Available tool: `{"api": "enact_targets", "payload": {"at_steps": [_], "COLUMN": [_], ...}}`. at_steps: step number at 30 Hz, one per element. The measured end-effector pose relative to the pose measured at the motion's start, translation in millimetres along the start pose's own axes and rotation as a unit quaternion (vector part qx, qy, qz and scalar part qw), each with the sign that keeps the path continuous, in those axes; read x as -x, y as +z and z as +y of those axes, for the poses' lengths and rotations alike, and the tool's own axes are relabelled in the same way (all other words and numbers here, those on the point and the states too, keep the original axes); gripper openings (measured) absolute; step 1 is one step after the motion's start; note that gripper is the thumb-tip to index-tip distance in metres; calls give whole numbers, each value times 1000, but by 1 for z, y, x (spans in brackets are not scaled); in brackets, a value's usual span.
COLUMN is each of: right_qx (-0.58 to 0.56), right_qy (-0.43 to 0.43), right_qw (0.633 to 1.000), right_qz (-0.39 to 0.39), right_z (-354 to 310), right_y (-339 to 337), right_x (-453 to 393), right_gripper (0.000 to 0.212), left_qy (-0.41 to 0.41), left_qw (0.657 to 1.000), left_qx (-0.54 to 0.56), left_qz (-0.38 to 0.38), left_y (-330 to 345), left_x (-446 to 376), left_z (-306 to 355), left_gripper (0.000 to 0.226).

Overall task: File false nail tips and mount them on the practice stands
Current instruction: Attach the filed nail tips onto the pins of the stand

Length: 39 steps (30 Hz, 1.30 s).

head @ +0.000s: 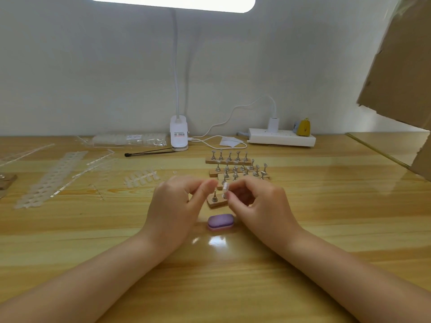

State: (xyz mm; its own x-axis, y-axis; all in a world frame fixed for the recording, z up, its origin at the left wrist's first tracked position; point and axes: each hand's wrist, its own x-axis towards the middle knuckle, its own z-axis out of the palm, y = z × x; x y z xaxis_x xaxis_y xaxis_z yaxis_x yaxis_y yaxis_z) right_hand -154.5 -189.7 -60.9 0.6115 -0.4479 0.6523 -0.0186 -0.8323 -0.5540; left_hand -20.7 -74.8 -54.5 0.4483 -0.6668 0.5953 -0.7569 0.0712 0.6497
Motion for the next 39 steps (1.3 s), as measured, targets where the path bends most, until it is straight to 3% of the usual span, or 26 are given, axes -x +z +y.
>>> {"api": "enact_targets", "payload": {"at_steps": [4, 7, 11, 13, 16, 19, 22, 24, 27, 29, 31, 34, 39], "right_qx": [20, 68, 125, 149, 151, 147, 146, 144, 130, 79, -5, -128, -214], "right_qy": [104, 138, 150, 149, 143, 140, 138, 132, 118, 129, 160, 195, 220], "right_qw": [994, 988, 980, 976, 976, 978, 979, 980, 984, 988, 986, 970, 949], "right_qz": [0, -22, -47, -57, -58, -54, -38, -34, -33, -35, -46, -72, -68], "right_z": [10, 15, 17, 17, 15, 14, 11, 8, 4, 1, -2, -9, -12], "right_y": [-1, -1, 1, 1, -2, -6, -9, -9, -10, -9, -9, -10, -9], "right_x": [-5, -7, -9, -9, -7, -5, -2, -1, 1, 2, 1, 0, 0], "right_gripper": [10, 11, 14, 18, 17, 15, 21, 23, 23, 23, 21, 12, 12], "left_qy": [-56, -81, -85, -85, -106, -140, -124, -120, -122, -133, -169, -222, -187], "left_qw": [998, 996, 988, 960, 867, 818, 811, 829, 892, 940, 978, 962, 957], "left_qx": [5, -17, -129, -264, -473, -528, -534, -510, -412, -299, -109, 147, 206], "left_qz": [30, 25, 0, -26, -111, -180, -205, -194, -142, -98, -62, -60, -82], "left_y": [-4, -4, -4, -10, -20, -27, -27, -26, -27, -27, -25, -20, -6], "left_x": [-5, -5, -7, -12, -21, -25, -26, -26, -24, -23, -24, -23, -9], "left_z": [-7, -9, -8, -7, -6, -8, -11, -12, -16, -19, -17, -7, 2], "left_gripper": [44, 38, 27, 23, 36, 42, 41, 34, 23, 19, 19, 23, 21]}}
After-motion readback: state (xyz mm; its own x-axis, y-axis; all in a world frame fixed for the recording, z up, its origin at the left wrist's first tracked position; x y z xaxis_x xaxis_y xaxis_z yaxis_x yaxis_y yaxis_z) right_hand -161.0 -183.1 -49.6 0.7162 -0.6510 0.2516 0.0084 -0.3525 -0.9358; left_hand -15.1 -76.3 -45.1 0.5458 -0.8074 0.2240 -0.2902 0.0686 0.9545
